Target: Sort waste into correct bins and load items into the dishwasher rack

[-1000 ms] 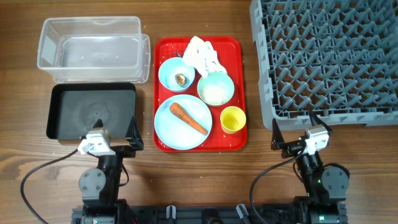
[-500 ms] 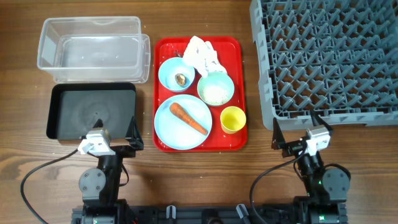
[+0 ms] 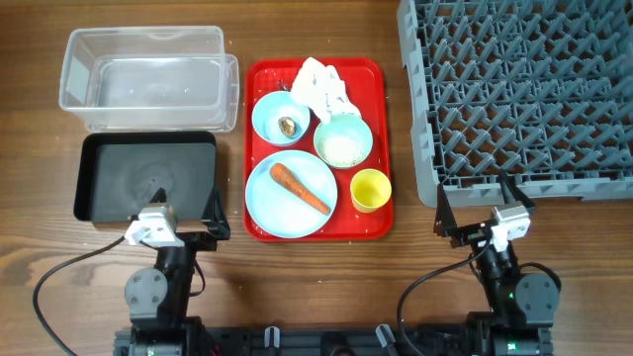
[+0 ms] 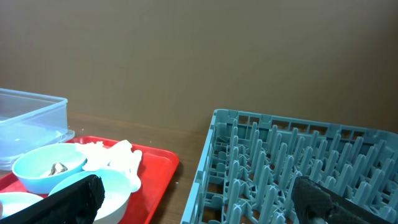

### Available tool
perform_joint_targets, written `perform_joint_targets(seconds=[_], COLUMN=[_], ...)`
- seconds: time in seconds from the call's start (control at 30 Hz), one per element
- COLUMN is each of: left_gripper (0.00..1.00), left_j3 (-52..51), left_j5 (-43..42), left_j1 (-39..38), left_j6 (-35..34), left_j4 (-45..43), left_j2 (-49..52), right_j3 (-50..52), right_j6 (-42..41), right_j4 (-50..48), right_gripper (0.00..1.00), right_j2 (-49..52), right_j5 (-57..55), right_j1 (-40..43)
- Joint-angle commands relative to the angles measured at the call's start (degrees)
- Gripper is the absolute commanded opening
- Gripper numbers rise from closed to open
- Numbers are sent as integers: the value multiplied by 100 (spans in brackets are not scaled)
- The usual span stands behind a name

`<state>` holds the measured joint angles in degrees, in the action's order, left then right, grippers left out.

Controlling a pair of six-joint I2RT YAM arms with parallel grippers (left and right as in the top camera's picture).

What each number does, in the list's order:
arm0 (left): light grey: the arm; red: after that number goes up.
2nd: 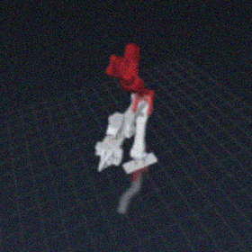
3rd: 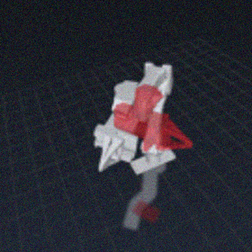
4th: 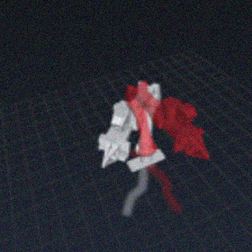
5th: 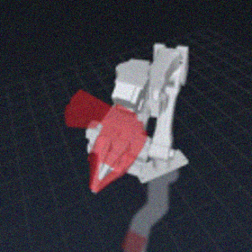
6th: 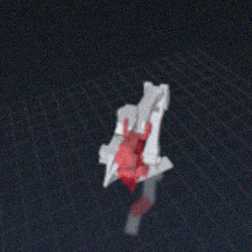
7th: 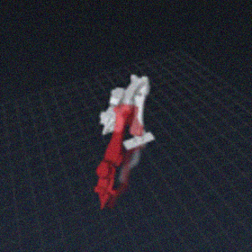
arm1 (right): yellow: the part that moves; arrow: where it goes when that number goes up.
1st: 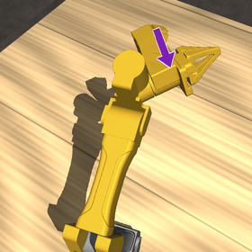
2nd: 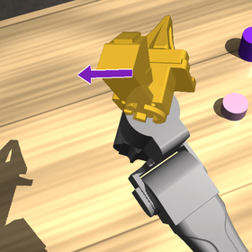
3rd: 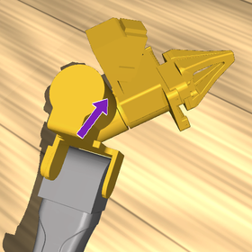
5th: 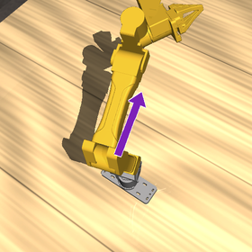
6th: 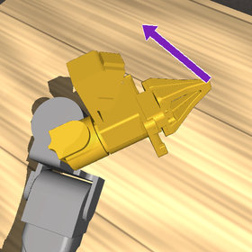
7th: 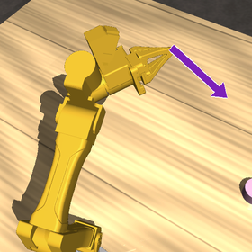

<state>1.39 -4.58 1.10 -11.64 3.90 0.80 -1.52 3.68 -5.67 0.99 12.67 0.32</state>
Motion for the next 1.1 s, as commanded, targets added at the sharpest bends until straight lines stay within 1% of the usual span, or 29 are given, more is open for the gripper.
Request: perform_joint_targets(seconds=[0.0, 0.2, 0.37, 0.5, 0.63, 0.73, 1.07], left_gripper=[100, 100, 100, 100, 100, 100, 100], left_j3=[503, 1161, 2214, 3309, 4426, 5176, 7809], left_j5=[-26, 70, 236, 232, 232, 227, 9], left_j1=[-31, -31, -31, -31, -31, -31, -133], left_j6=[92, 94, 96, 96, 96, 94, 160], left_j4=[-11, 118, 577, 1322, 2194, 2758, 4734], left_j2=[-13, 435, 1320, 2350, 3403, 4113, 6537], right_j3=[-332, -874, -1462, -2072, -2881, -3541, -6439], right_j6=[-87, -85, -87, -68, -68, -70, -63], right_j4=[-57, -50, -48, 66, 450, 898, 3593], right_gripper=[100, 100, 100, 100, 100, 100, 100], right_j2=[-42, 46, 540, 1211, 2057, 2675, 4977], right_j5=[94, 92, 98, 308, 463, 568, 933], right_j1=[20, 20, 20, 20, 20, 20, 20])
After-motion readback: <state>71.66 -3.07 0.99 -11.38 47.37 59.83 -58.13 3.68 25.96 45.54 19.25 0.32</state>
